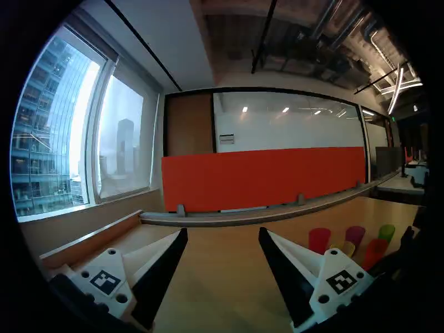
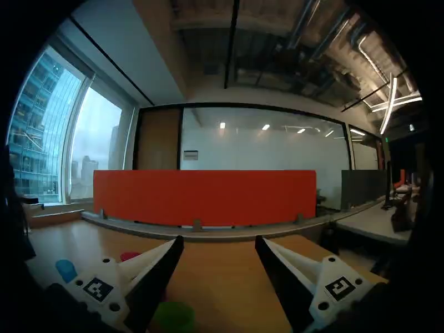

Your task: Pour water

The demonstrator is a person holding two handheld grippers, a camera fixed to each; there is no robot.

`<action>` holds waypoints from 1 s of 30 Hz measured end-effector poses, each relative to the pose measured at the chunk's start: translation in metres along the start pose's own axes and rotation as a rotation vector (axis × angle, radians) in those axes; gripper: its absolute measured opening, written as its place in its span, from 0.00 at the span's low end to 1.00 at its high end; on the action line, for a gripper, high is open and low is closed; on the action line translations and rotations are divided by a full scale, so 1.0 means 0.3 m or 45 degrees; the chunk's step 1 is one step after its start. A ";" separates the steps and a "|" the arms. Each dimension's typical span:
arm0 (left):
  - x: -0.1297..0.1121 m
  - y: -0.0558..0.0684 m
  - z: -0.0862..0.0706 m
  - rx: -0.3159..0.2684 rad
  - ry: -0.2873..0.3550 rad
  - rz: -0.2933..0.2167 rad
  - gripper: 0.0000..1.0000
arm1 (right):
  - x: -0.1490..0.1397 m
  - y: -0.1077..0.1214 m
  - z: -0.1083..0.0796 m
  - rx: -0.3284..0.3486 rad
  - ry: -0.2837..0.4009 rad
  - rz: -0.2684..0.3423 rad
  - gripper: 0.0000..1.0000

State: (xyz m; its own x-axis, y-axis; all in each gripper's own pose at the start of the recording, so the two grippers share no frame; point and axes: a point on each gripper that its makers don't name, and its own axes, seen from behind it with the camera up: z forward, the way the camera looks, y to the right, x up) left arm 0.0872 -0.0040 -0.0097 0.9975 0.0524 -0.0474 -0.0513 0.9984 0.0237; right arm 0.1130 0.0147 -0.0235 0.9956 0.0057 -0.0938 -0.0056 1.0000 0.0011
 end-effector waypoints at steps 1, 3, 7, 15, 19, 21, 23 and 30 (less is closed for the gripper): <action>-0.007 0.000 0.001 -0.001 0.001 -0.002 0.95 | 0.004 -0.002 0.000 -0.002 0.003 0.007 1.00; -0.021 0.000 0.003 -0.001 0.000 -0.008 0.95 | 0.009 -0.007 -0.001 -0.004 0.004 0.019 1.00; -0.058 -0.001 0.004 0.002 -0.007 -0.025 0.95 | 0.008 -0.018 -0.008 0.000 -0.003 0.040 1.00; -0.136 0.004 0.005 0.003 -0.023 -0.058 0.95 | 0.019 -0.031 -0.017 -0.004 -0.008 0.052 1.00; -0.173 0.005 0.004 0.003 -0.032 -0.060 0.95 | 0.024 -0.038 -0.022 -0.001 -0.008 0.056 1.00; -0.190 0.011 0.004 0.000 -0.034 -0.057 0.95 | 0.023 -0.038 -0.025 -0.002 -0.009 0.056 1.00; -0.207 0.020 0.005 -0.007 -0.038 -0.054 0.95 | 0.023 -0.037 -0.026 -0.005 -0.010 0.056 1.00; -0.237 0.030 0.010 -0.012 -0.033 -0.051 0.95 | 0.021 -0.041 -0.027 -0.003 -0.013 0.058 1.00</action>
State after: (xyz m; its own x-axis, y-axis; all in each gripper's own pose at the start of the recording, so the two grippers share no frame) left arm 0.0161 0.0012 -0.0033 0.9997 0.0120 -0.0224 -0.0117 0.9998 0.0131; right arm 0.1185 0.0024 -0.0323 0.9952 0.0513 -0.0836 -0.0512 0.9987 0.0029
